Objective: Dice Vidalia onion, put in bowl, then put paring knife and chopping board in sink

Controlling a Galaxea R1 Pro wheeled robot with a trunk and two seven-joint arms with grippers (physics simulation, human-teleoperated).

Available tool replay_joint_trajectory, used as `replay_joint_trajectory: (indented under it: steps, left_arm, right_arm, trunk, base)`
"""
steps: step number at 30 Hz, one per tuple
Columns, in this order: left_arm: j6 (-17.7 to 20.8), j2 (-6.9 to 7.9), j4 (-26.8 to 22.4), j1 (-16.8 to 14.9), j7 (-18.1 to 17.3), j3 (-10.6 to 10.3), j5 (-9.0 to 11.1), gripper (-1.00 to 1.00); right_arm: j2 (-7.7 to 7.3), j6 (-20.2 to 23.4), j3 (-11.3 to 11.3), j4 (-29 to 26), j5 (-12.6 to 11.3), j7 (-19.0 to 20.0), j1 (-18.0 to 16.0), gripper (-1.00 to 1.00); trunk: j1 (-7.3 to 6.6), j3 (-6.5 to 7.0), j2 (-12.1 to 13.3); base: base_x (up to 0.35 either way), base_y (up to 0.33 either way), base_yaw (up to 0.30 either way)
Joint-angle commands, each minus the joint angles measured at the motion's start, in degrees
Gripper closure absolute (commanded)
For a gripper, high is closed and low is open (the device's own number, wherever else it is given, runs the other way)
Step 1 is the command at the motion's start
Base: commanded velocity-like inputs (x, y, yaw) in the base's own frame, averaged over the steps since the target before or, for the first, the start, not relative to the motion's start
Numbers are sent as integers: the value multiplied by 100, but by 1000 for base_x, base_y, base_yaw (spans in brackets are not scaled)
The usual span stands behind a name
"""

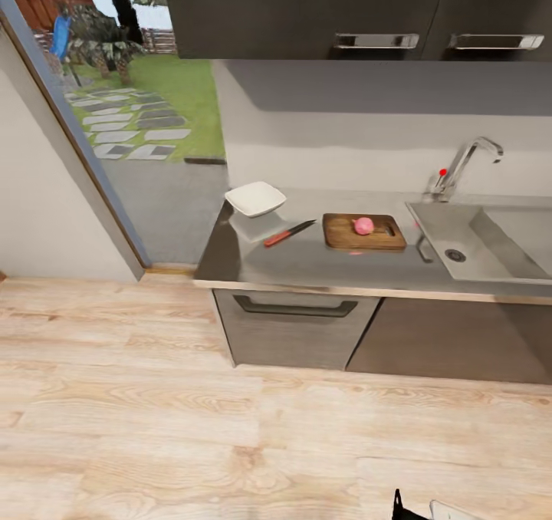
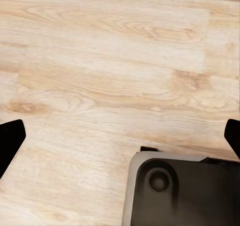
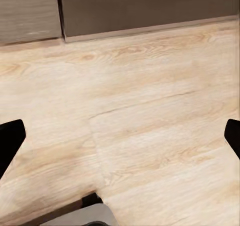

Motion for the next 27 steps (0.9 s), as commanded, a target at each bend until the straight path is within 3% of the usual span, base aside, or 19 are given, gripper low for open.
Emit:
replay_joint_trajectory:
  steps: [1,5,14,20,27]
  left_arm:
    - [-10,6,-7,2,22,-43,45,-100]
    - [-9,8,11,2,22,-43,44,-100]
    - [-17,6,61,-1,22,-43,42,-100]
    - [-17,5,79,0,22,-36,42,-100]
    - [-18,4,97,0,22,-34,42,-100]
  right_arm:
    - [0,154,6,-180,-29,-89,-8,-100]
    - [5,593,6,-442,-32,-178,-218,-100]
    - [32,1546,6,-538,-32,-273,-1184,-100]
    - [36,2579,8,-645,-33,-941,-2439,-100]
    - [47,3433,13,-653,-38,-1057,-3526,-100]
  trunk:
    - [4,-8,-10]
    - [4,-8,-10]
    - [4,-8,-10]
    - [4,-8,-10]
    - [4,-8,-10]
  base:
    - [0,302,0]
    - [0,302,0]
    - [0,303,0]
    - [0,141,0]
    - [0,11,0]
